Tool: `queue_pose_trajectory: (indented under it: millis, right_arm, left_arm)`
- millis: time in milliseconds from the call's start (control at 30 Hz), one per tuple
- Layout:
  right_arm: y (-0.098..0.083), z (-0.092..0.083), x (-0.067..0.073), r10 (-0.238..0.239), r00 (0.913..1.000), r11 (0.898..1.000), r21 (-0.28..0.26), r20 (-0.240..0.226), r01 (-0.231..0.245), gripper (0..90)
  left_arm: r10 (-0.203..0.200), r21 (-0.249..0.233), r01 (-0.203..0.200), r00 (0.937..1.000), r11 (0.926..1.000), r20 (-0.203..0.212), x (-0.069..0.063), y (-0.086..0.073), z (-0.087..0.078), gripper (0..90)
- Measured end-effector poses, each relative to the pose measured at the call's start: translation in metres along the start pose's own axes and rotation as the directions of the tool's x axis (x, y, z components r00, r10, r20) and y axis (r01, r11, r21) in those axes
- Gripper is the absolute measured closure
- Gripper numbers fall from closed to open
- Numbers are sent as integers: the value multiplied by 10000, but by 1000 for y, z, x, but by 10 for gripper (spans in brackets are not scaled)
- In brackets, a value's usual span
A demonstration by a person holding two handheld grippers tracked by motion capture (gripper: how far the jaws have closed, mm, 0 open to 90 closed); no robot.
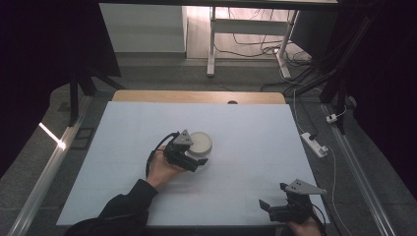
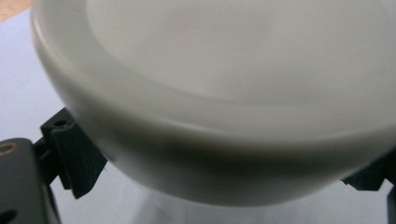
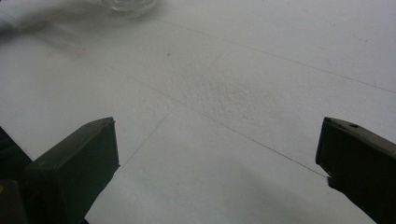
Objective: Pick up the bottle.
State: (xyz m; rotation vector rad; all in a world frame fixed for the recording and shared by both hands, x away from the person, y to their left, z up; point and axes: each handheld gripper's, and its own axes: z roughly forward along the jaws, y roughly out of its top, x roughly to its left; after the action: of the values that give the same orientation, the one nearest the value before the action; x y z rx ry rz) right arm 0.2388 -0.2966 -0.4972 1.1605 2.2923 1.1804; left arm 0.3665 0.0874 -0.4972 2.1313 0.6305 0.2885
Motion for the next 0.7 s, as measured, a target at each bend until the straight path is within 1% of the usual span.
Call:
queue_pose_trajectory:
  millis: [167, 233, 467, 700]
  right_arm:
    - [0, 0, 0, -13, 10000, 10000, -10, 5, 13, 0]
    - [0, 0, 0, -18, 10000, 10000, -8, 11, 18, 0]
    - [0, 0, 0, -8, 10000, 10000, -29, 3, 8, 0]
    - [0, 0, 0, -23, 10000, 10000, -30, -39, 23, 0]
  left_arm:
    - [77, -87, -76, 9999, 9999, 93, -5, 3, -9, 76]
    - [176, -56, -176, 9998, 9998, 105, -8, 5, -12, 76]
    - [188, -165, -185, 9996, 9997, 206, -15, 7, -24, 76]
    - [290, -114, -285, 9986, 9995, 442, -22, 7, -34, 76]
